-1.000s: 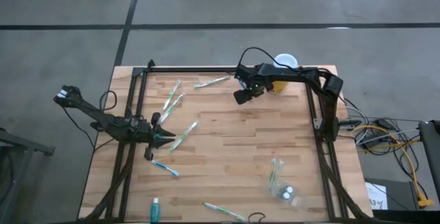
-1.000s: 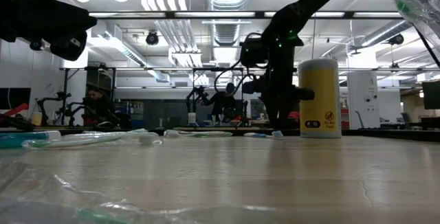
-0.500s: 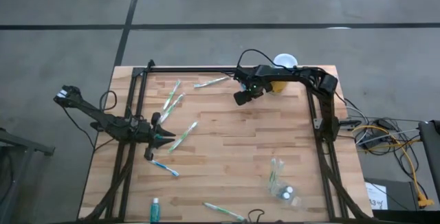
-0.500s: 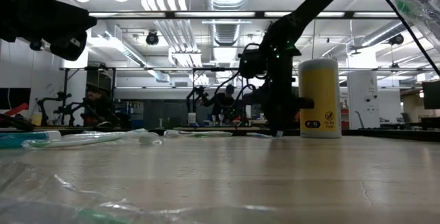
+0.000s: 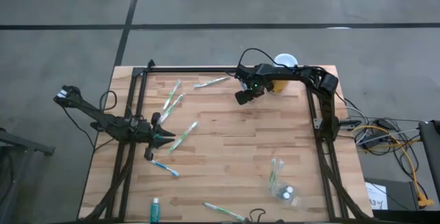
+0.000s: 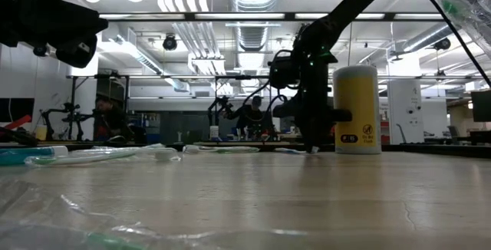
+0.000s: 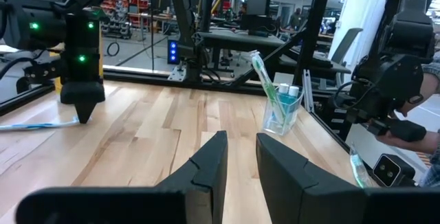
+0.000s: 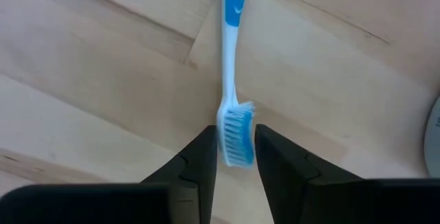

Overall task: Pick & Place toothbrushing station
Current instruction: Put the top blue toothbrush into the transparent organizer

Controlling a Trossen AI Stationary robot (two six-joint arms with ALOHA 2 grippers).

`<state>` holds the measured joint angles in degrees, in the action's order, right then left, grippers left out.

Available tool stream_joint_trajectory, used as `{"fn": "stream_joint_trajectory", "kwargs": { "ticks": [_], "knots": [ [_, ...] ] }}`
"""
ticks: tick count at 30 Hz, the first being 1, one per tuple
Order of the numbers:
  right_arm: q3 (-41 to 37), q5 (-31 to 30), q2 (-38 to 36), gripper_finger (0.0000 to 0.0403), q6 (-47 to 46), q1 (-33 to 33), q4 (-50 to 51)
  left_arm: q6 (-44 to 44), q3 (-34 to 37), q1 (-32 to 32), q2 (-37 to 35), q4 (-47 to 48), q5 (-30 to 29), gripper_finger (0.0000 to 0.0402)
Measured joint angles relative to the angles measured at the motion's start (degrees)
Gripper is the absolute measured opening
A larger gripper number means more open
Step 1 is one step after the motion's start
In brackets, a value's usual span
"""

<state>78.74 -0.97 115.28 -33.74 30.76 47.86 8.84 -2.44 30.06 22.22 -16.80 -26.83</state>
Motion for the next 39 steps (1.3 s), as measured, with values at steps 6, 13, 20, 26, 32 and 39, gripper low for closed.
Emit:
{"fn": "stream_joint_trajectory", "kwargs": {
  "ticks": [6,13,20,26,32,39],
  "knots": [
    [-0.4,0.4,0.0,0.0064,0.8,0.0,0.1,0.0,0.0,0.0,0.0,0.0,0.0,0.0083],
    [-0.7,0.9,-0.2,0.0033,1.0,-0.1,0.2,0.0,0.0,0.0,0.0,0.0,0.0,0.0083],
    [-0.6,3.0,-0.8,0.0029,1.0,-0.2,2.7,0.0,0.0,0.0,0.0,0.0,0.0,0.0083],
    [-0.6,3.1,-4.2,0.0029,1.4,-0.2,4.5,0.0,0.0,0.0,0.0,0.0,0.0,0.0083],
    [-0.9,2.3,-10.5,0.0029,2.9,-1.0,4.9,0.0,0.0,0.0,0.0,0.0,0.0,0.0083],
    [-2.4,2.3,-19.5,0.0028,4.4,-4.6,7.4,0.0,0.0,0.0,0.0,0.0,0.0,0.0083]
  ]
}}
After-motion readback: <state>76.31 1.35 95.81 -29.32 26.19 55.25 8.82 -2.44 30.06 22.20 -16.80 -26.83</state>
